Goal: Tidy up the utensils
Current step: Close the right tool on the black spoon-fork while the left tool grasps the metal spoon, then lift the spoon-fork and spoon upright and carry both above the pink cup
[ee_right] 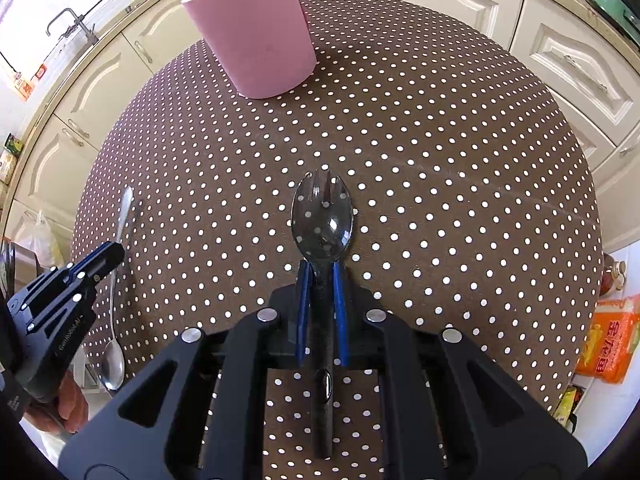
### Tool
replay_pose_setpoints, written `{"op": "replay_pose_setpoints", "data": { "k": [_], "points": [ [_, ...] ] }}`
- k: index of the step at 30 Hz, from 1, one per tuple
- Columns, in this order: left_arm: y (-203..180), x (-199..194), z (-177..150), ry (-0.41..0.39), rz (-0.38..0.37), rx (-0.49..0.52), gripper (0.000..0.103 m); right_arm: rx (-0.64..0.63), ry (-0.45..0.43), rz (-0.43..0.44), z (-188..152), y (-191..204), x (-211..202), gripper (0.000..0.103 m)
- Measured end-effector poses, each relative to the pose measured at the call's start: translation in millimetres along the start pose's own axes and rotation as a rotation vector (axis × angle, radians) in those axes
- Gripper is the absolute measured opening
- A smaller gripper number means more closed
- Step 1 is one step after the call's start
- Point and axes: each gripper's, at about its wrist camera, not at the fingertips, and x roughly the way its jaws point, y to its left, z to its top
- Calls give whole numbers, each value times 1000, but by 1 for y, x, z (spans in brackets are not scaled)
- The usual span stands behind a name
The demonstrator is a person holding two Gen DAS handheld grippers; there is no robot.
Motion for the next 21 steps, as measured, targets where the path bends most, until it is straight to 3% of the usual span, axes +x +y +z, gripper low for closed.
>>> {"op": "replay_pose_setpoints", "data": {
  "k": [6,21],
  "points": [
    [-14,-10,18,-64,-33,1,7,29,-15,6,6,-10,-9,12],
    [-37,-58,47,-248,-78,32,7,57,-217,-4,16,-23,-88,12]
  ]
}}
